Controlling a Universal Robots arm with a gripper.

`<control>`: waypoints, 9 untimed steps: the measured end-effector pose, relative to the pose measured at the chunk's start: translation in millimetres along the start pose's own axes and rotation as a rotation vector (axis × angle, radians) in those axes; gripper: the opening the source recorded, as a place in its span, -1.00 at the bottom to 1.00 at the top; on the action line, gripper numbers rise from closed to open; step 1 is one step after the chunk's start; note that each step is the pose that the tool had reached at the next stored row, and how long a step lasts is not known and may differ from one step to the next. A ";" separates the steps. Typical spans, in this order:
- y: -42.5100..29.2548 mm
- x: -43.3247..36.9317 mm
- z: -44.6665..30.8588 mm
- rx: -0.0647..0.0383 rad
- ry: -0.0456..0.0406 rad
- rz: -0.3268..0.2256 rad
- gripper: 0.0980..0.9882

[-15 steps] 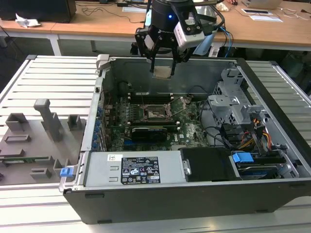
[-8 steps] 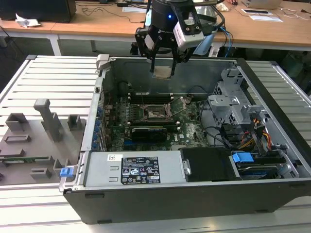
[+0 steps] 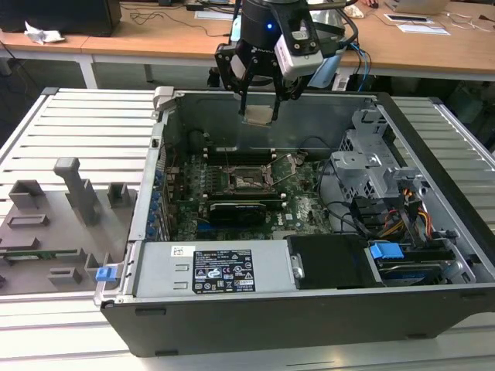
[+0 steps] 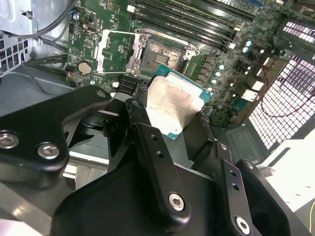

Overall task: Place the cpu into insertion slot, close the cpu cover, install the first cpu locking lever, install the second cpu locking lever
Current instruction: 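Place the cpu into insertion slot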

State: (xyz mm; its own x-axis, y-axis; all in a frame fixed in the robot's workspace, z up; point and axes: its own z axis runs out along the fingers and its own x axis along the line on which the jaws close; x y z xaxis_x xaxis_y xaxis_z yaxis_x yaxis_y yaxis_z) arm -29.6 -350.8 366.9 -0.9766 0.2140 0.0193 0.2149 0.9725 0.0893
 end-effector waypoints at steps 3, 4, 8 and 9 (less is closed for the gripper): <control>0.0 0.0 0.0 0.000 -0.0006 0.007 -0.02; 0.0 0.0 0.0 0.000 -0.0008 0.009 -0.02; 0.0 0.0 0.0 0.000 -0.0016 0.018 -0.02; 0.0 0.0 0.0 0.000 -0.0019 0.021 -0.02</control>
State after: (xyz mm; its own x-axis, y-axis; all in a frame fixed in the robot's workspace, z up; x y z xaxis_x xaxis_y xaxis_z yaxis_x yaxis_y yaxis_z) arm -29.6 -350.8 366.9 -0.9719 0.2346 0.0193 0.2354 0.9678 0.0893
